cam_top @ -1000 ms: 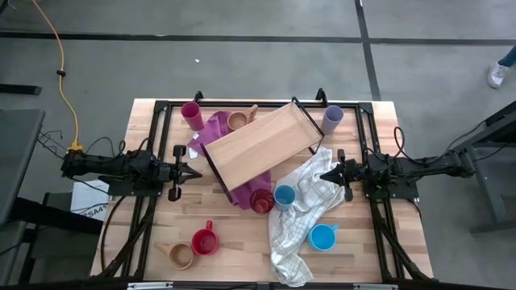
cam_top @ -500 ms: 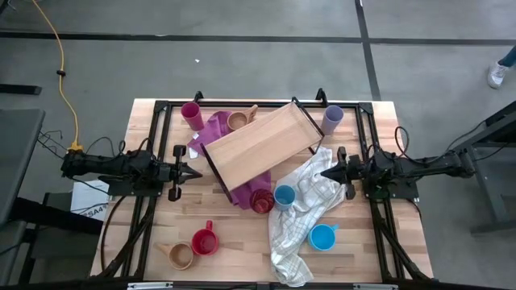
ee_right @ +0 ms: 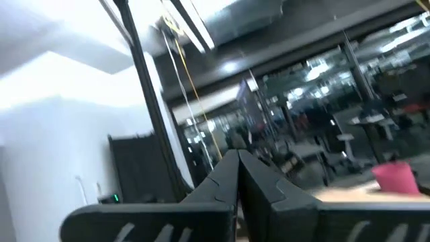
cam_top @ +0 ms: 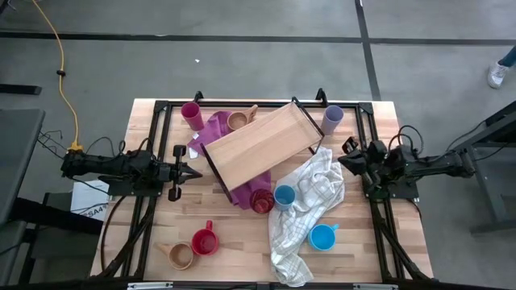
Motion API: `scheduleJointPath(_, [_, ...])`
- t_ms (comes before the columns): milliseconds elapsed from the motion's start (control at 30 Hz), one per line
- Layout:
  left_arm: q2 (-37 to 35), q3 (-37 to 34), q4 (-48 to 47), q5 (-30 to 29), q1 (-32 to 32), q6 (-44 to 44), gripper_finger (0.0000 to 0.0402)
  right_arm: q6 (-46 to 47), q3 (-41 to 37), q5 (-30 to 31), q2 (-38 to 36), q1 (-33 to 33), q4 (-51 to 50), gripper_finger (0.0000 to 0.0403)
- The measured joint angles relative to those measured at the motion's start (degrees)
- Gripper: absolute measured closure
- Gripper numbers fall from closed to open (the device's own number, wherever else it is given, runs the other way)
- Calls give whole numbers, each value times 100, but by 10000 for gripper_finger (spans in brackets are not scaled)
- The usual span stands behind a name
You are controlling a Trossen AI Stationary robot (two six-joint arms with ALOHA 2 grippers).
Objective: Stack small to large cups/mugs on shelf
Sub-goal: Put the purple cup on the shelf
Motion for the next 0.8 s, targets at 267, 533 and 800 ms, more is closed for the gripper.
scheduleJointPath(267, [0, 0, 0, 0, -1, 0, 401, -35, 344, 67, 0, -2, 1034, 402])
scheduleJointPath(533, [-2, -1, 0, 2, 1, -1, 401, -476, 2046, -312, 209, -2, -66, 402])
scheduleJointPath(800, [-2, 1, 0, 0, 1, -1, 401, -1484, 5226, -422, 1704, 0, -4213, 402])
